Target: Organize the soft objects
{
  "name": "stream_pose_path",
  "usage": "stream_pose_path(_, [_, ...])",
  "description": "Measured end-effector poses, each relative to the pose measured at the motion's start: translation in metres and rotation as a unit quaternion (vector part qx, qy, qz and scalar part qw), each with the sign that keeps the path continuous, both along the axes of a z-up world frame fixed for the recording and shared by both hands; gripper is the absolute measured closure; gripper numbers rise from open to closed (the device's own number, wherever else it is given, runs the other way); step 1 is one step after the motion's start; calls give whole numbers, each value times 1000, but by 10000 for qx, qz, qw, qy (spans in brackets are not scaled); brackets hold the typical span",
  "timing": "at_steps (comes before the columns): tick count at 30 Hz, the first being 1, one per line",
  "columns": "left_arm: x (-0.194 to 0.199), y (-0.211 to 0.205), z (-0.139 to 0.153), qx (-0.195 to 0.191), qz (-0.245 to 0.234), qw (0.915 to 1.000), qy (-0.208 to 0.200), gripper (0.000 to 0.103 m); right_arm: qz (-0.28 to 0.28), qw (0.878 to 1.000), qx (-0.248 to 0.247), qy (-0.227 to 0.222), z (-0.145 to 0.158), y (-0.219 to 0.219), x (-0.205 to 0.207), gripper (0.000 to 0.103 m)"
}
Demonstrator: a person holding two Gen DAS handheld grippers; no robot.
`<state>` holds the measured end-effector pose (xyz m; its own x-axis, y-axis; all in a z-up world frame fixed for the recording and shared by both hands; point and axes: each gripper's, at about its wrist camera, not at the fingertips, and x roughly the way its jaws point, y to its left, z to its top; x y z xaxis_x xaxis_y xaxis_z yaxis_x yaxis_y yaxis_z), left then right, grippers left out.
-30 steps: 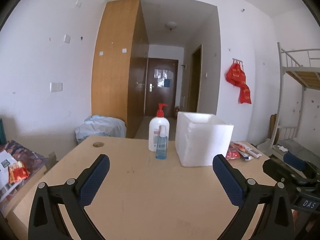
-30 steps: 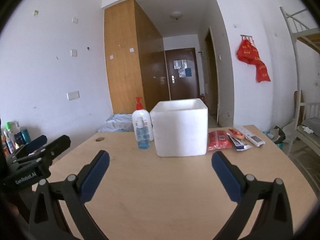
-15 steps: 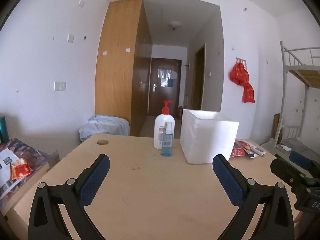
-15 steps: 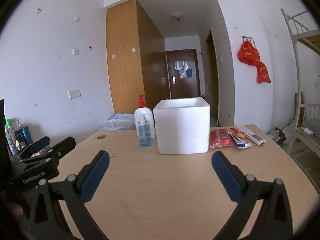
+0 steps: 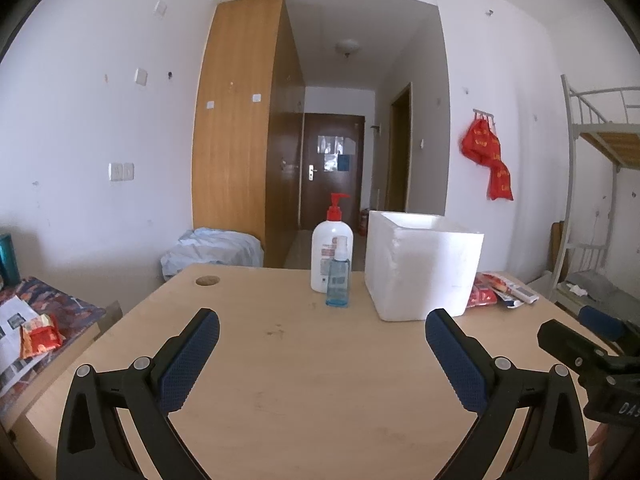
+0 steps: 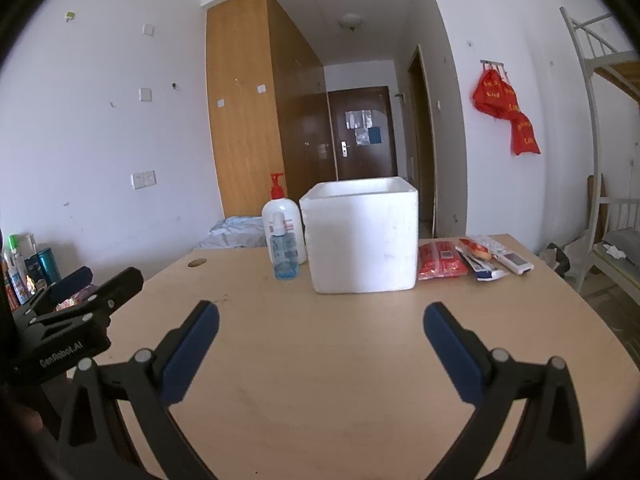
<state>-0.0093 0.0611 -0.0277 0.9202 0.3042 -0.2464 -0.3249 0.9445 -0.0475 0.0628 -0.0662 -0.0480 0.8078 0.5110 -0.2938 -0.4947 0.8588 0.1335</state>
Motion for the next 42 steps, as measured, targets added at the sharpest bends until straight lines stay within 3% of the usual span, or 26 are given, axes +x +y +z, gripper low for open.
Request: stream_pose_path(42, [3, 2, 11, -8, 13, 10000, 6, 0, 90, 9999, -68, -24, 5, 2, -4, 0])
